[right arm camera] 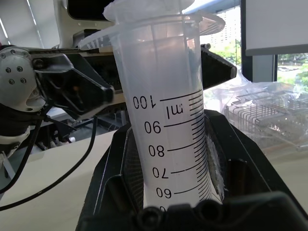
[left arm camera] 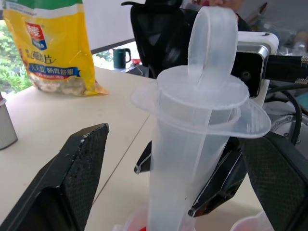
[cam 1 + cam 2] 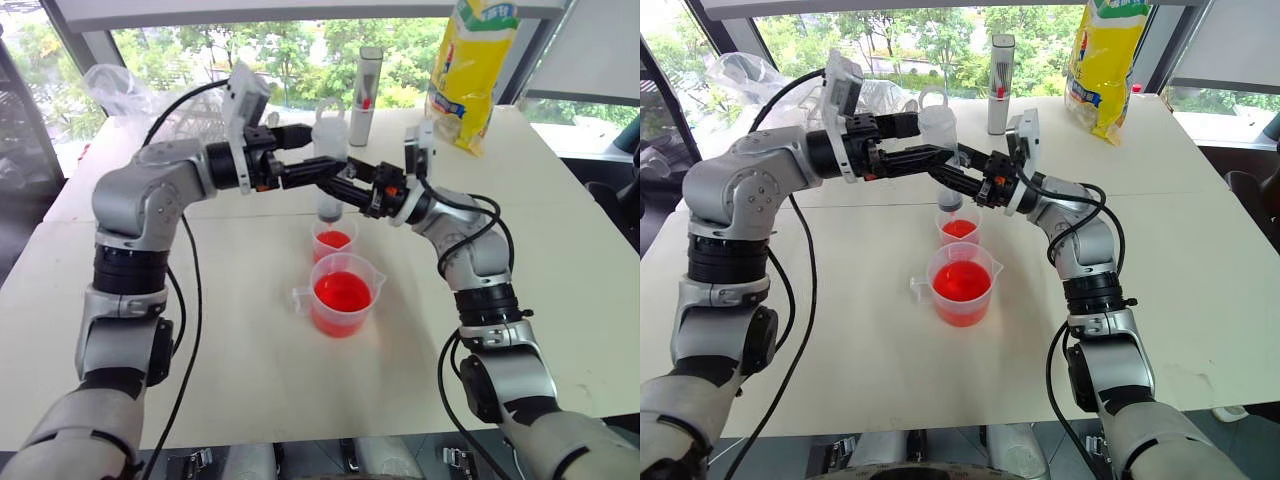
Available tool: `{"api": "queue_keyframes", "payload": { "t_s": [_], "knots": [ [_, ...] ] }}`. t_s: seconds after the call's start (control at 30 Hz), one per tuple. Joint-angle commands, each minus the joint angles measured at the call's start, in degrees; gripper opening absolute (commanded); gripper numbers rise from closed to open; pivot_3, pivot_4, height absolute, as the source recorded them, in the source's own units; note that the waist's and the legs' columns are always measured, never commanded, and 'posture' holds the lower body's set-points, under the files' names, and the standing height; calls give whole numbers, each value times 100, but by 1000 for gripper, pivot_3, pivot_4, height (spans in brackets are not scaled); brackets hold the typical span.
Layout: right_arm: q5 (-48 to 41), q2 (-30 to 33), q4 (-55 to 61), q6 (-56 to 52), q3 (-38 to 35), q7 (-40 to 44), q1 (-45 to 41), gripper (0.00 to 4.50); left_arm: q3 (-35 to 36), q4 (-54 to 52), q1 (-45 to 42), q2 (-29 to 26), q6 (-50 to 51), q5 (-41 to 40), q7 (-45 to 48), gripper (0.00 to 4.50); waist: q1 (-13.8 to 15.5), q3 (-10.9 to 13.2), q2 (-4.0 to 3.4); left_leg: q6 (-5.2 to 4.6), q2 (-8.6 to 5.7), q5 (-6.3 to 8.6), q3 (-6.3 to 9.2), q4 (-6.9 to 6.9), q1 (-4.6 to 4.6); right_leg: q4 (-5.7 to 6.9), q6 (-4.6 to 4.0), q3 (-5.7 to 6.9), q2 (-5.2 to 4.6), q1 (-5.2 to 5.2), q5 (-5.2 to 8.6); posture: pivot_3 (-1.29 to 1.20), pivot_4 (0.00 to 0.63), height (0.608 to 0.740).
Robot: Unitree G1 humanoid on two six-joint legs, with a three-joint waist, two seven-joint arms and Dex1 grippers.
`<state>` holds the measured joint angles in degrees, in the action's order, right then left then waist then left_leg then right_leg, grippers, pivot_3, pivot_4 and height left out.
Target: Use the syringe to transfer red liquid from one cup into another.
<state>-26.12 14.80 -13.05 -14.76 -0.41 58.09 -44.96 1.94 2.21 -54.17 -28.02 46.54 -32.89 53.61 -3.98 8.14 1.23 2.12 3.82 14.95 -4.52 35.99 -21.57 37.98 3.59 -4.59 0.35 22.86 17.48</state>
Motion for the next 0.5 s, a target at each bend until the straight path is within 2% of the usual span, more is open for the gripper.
{"api": "queue_keyframes", "payload": {
  "t_s": [0.03,0.17,0.3,0.5],
  "knots": [
    [-143,-17,270,-12,-60,-27,-96,1392,392,-324,31,-279,14,-165,-83,4426,0,0,0,0,0,0,1,0,0,0,0,0,0,0,0,0,150,740],
    [-147,-12,276,-30,-61,-36,-101,1392,485,-651,429,-786,204,-290,42,4426,-14,0,-1,0,1,0,-4,-6,6,0,0,-4,0,1,0,0,150,740],
    [-154,23,275,-77,-114,-78,-129,1392,606,-1561,1545,-1535,467,-521,311,4426,-5,0,0,1,4,0,-3,-10,6,-1,-1,-4,-2,2,0,0,150,740],
    [-195,69,305,-193,-205,-215,-239,1392,633,-2221,2379,-1814,288,-618,307,4426,36,3,10,1,1,0,0,-2,4,-7,-2,1,-13,-8,0,0,150,740]
  ]
}}
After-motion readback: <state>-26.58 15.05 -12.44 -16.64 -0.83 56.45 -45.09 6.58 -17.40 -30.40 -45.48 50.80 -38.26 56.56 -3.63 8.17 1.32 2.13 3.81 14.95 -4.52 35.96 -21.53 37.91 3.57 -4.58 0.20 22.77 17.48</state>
